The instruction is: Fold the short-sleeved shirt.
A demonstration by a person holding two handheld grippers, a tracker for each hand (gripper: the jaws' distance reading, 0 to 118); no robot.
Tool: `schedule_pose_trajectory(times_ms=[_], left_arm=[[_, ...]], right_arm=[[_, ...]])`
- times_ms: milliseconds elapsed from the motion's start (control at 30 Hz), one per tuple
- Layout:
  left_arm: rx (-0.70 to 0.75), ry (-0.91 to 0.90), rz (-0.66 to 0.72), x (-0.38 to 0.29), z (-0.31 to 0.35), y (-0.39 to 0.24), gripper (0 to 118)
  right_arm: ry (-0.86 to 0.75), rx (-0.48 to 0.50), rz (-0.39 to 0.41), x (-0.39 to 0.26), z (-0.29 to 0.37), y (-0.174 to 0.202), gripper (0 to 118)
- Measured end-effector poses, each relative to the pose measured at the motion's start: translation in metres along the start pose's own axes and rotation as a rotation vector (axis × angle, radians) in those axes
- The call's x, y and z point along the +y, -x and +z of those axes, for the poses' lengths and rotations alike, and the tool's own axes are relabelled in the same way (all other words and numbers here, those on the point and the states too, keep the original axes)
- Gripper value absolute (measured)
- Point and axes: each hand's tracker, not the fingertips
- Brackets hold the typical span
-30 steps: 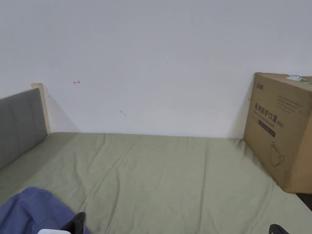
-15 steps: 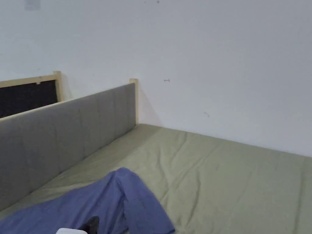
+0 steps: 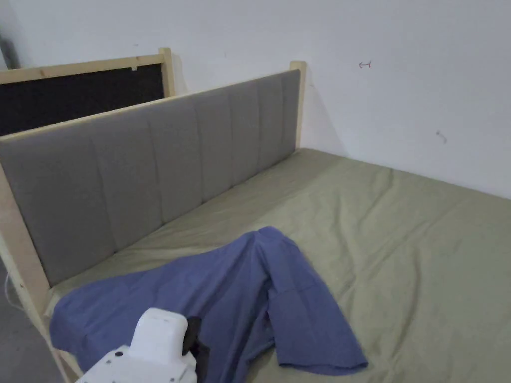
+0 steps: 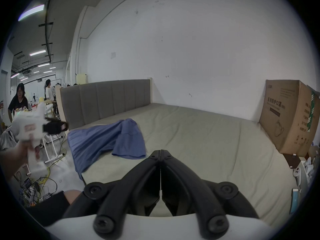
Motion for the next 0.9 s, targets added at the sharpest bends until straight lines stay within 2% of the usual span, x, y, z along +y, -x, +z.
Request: schedule_pose_trajectory(times_ms=[67, 133, 167, 200, 233, 300, 333, 433, 500, 533, 567, 600, 633, 667, 700, 733, 833, 900], left_arm=[[-0.01, 0.056, -0.045, 0.022, -0.067, -0.005, 1], [-0.101, 0.178, -0.034, 0.04, -0.14, -0.007, 6], [-0.118, 0.249, -0.022, 0.047, -0.177, -0.011, 33], [-0.116, 0.335, -0.046, 0.054, -0.21, -0.017, 82], [-0.122, 0.398, -0.058, 0.054, -0.235, -0.021, 118], [-0.055, 0.354, -0.1, 0.067, -0.286, -0.033, 108], [-0.042, 0.381, -0.12, 0.068, -0.303, -0.037, 110], [-0.056, 0.46, -0.061, 0.08, -0.36, -0.047, 110], [-0.041, 0.517, -0.002, 0.062, -0.362, -0.051, 109], [-0.018, 0.558, 0.016, 0.063, -0.371, -0.055, 94], [-0.019, 0.582, 0.026, 0.063, -0.377, -0.058, 64], [-0.015, 0.6, 0.038, 0.051, -0.365, -0.058, 46], [0.004, 0.579, 0.026, 0.051, -0.36, -0.063, 35], [0.04, 0.533, -0.015, 0.053, -0.352, -0.068, 12], [0.021, 0.528, -0.069, 0.054, -0.346, -0.073, 4], [0.03, 0.526, -0.123, 0.052, -0.337, -0.074, 4], [-0.03, 0.467, -0.072, 0.075, -0.304, -0.082, 4], [-0.08, 0.418, -0.101, 0.097, -0.277, -0.099, 4]], right_arm=[[0.021, -0.007, -0.002, -0.004, -0.011, -0.012, 0], [0.043, -0.011, -0.012, -0.011, -0.02, -0.024, 0], [0.058, -0.008, -0.014, -0.015, -0.025, -0.03, 0], [0.072, -0.008, -0.014, -0.02, -0.03, -0.035, 0], [0.084, -0.011, -0.012, -0.024, -0.034, -0.039, 0], [0.118, -0.012, -0.014, -0.035, -0.042, -0.048, 0], [0.135, -0.019, -0.023, -0.038, -0.045, -0.051, 0], [0.172, -0.014, -0.086, -0.047, -0.053, -0.062, 0], [0.178, -0.011, -0.09, -0.049, -0.055, -0.068, 0], [0.18, -0.014, -0.085, -0.05, -0.054, -0.07, 0], [0.178, -0.015, -0.081, -0.05, -0.053, -0.071, 0], [0.174, -0.016, -0.08, -0.05, -0.052, -0.074, 0], [0.168, -0.018, -0.083, -0.049, -0.05, -0.076, 0], [0.161, -0.022, -0.092, -0.048, -0.048, -0.076, 0], [0.156, -0.025, -0.106, -0.047, -0.046, -0.079, 0], [0.151, -0.026, -0.121, -0.046, -0.043, -0.081, 0], [0.117, -0.041, -0.132, -0.037, -0.026, -0.083, 0], [0.078, -0.057, -0.133, -0.029, -0.009, -0.086, 0]])
